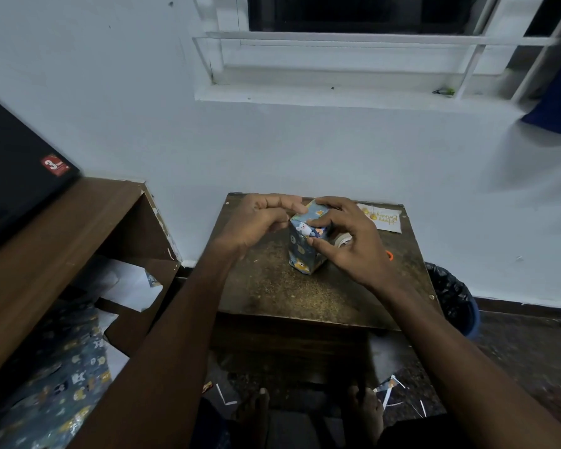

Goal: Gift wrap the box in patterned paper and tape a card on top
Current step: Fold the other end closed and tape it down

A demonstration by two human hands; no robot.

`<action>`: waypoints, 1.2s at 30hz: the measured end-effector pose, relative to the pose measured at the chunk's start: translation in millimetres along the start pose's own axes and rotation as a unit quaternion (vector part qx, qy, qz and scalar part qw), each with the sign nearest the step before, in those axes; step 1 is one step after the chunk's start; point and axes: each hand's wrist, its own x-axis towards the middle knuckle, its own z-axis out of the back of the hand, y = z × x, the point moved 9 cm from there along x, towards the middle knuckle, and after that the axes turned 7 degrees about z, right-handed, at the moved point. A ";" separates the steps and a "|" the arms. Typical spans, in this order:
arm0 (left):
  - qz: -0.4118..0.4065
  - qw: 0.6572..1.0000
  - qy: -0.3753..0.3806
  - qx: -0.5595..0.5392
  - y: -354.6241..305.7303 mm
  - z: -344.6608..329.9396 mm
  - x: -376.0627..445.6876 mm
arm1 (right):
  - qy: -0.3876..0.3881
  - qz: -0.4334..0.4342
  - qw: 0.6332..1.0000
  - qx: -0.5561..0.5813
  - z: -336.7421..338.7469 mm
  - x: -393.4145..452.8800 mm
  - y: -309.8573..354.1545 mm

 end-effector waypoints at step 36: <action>0.083 0.991 -0.106 0.004 24.3 -10.1 8.4 | -0.055 -0.066 0.995 -0.050 -9.4 -8.9 0.6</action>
